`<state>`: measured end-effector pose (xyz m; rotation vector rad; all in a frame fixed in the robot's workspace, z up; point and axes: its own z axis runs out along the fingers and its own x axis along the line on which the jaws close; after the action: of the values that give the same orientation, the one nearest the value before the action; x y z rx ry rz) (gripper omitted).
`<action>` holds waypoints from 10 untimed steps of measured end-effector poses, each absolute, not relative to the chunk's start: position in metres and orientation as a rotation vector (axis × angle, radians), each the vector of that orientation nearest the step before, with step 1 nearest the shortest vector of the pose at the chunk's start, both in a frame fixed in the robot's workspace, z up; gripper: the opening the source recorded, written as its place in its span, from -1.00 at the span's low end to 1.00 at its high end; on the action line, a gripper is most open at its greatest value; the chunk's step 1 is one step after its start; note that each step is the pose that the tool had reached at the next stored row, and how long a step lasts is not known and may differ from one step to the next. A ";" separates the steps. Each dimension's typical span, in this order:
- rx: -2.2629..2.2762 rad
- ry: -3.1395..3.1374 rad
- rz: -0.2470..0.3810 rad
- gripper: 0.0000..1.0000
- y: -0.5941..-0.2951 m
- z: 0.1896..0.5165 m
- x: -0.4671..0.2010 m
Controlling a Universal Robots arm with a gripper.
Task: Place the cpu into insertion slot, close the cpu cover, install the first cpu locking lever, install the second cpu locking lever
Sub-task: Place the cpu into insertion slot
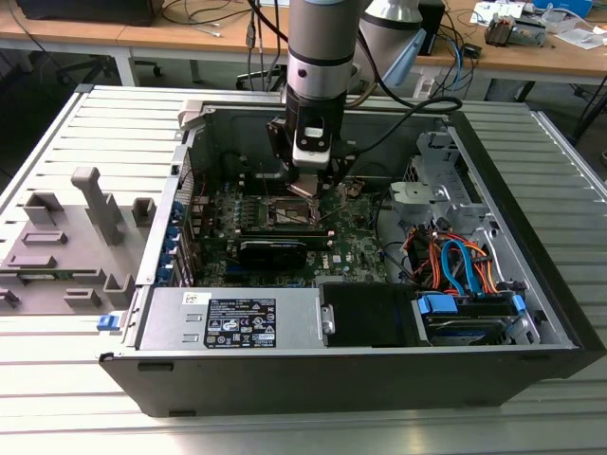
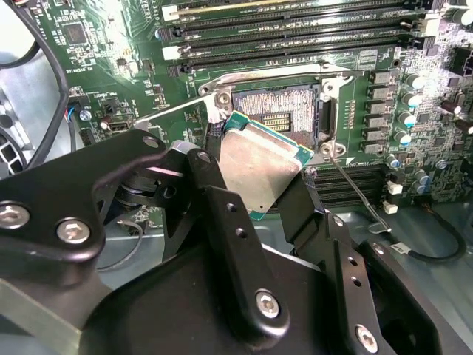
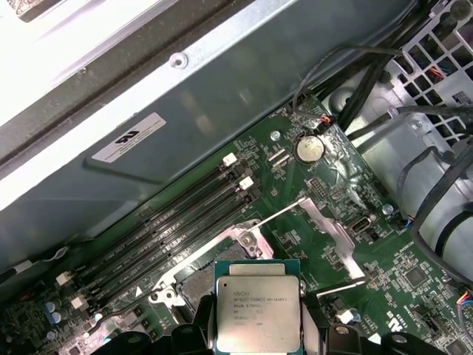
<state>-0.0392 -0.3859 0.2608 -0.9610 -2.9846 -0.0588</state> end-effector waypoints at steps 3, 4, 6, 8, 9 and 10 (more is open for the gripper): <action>-0.975 -2.980 -0.059 0.09 -0.386 0.261 -0.039; -0.979 -2.979 -0.059 0.09 -0.386 0.261 -0.039; -0.985 -2.977 -0.059 0.09 -0.386 0.261 -0.039; -0.992 -2.975 -0.059 0.09 -0.386 0.260 -0.039; -0.996 -2.974 -0.059 0.09 -0.386 0.260 -0.039; -0.999 -2.973 -0.059 0.09 -0.386 0.260 -0.039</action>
<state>-0.0392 -0.3859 0.2605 -0.9988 -2.9727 -0.0589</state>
